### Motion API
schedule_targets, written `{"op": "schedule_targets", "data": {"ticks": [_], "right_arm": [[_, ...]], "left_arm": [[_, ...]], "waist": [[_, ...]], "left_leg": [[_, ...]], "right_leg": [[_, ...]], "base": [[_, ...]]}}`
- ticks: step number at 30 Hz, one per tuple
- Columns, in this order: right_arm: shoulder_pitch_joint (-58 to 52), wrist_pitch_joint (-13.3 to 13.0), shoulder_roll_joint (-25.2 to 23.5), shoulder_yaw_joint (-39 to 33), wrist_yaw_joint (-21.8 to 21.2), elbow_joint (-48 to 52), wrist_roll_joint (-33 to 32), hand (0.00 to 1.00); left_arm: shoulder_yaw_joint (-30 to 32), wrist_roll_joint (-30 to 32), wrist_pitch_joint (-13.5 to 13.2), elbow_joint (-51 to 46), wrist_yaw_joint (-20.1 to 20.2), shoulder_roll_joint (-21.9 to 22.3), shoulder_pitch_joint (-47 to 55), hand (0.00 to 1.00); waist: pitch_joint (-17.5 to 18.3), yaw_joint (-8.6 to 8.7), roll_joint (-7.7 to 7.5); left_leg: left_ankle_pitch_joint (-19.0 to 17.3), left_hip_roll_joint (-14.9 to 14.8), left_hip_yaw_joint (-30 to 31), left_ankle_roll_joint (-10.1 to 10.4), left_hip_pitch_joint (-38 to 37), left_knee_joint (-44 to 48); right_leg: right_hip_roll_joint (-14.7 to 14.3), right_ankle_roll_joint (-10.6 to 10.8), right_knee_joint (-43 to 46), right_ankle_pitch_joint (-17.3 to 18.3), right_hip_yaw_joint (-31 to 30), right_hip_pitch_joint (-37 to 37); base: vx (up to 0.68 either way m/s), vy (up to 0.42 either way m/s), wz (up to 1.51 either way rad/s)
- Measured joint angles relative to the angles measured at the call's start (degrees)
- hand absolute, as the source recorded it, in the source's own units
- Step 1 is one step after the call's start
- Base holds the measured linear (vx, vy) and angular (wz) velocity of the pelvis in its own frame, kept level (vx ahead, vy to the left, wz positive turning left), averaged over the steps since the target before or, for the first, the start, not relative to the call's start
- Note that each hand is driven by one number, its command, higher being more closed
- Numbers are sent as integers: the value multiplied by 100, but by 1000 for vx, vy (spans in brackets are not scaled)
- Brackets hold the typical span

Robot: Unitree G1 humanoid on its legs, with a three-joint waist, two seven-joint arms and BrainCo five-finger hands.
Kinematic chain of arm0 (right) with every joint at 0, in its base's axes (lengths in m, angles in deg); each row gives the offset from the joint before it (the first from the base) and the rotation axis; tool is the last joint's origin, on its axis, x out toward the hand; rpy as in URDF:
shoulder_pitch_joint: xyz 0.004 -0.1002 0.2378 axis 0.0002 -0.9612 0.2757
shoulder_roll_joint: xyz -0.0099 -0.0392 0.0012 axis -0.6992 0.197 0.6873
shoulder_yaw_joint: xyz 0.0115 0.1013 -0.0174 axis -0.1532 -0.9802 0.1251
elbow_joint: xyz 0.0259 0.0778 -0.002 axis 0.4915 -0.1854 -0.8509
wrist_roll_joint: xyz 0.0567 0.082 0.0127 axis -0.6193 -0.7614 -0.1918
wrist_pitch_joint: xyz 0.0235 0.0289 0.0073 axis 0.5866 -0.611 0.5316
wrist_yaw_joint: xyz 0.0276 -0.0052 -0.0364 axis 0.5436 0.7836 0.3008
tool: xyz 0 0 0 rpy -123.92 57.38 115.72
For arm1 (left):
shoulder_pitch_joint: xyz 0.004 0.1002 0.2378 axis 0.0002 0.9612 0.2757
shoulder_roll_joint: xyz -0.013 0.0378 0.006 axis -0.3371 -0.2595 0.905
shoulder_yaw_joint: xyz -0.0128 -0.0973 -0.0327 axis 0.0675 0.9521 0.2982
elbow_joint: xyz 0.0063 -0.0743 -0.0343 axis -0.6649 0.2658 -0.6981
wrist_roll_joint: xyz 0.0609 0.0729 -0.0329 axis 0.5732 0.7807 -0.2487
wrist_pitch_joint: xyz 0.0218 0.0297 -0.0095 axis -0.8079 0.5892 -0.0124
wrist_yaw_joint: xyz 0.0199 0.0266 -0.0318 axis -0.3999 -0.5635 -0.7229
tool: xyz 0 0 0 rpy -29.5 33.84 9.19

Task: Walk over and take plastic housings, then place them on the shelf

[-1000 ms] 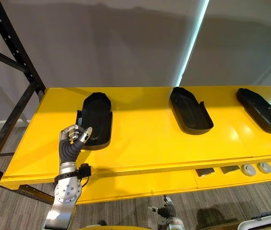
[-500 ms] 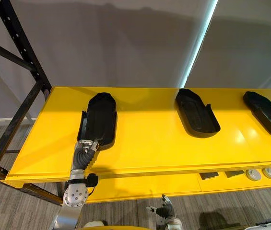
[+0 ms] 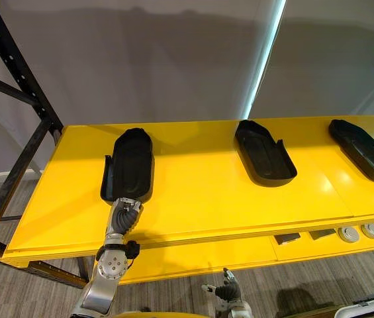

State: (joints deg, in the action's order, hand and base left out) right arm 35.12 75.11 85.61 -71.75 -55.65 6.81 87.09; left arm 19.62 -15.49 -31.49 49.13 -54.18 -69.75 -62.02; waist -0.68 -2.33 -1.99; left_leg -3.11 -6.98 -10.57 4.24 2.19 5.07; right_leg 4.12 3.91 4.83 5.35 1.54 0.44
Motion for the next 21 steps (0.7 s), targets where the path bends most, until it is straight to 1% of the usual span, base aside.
{"op": "schedule_targets", "data": {"ticks": [4, 5, 12, 15, 21], "right_arm": [[1, 25, -4, -5, -7, -5, 6, 0], [2, 27, -4, -12, -8, -9, 7, 0], [50, 87, -5, -40, -17, -81, 14, 0], [112, 92, -21, -40, -22, -126, 17, 0], [184, 89, -17, -46, -27, -263, 38, 0]], "left_arm": [[46, -1, 74, 109, -8, -47, -170, 100], [49, -1, 82, 138, -8, -49, -232, 100], [53, -14, 79, 346, -15, -152, -502, 100], [122, -16, 78, 354, -13, -216, -513, 100], [171, -27, 76, 613, 2, -322, -733, 100]], "waist": [[35, 10, -25], [42, 16, -39], [71, 52, -76], [73, 144, -84], [73, 155, -88]], "left_leg": [[218, 31, -38, 10, -116, -377], [297, 76, -38, 7, -163, -504], [584, 179, -42, -43, -359, -1047], [584, 213, -56, -45, -365, -1049], [615, 209, -33, -68, -386, -1096]], "right_leg": [[-9, -15, -5, -16, -2, -77], [-12, -12, -16, -27, -2, -81], [-14, 38, -139, -99, -5, -70], [11, 55, -233, -165, -15, -57], [1, 42, -301, -199, -2, -6]], "base": [[-31, -13, -3], [-3, 2, 4], [-3, 2, 1], [-8, 8, -1], [-28, -2, 1]]}}
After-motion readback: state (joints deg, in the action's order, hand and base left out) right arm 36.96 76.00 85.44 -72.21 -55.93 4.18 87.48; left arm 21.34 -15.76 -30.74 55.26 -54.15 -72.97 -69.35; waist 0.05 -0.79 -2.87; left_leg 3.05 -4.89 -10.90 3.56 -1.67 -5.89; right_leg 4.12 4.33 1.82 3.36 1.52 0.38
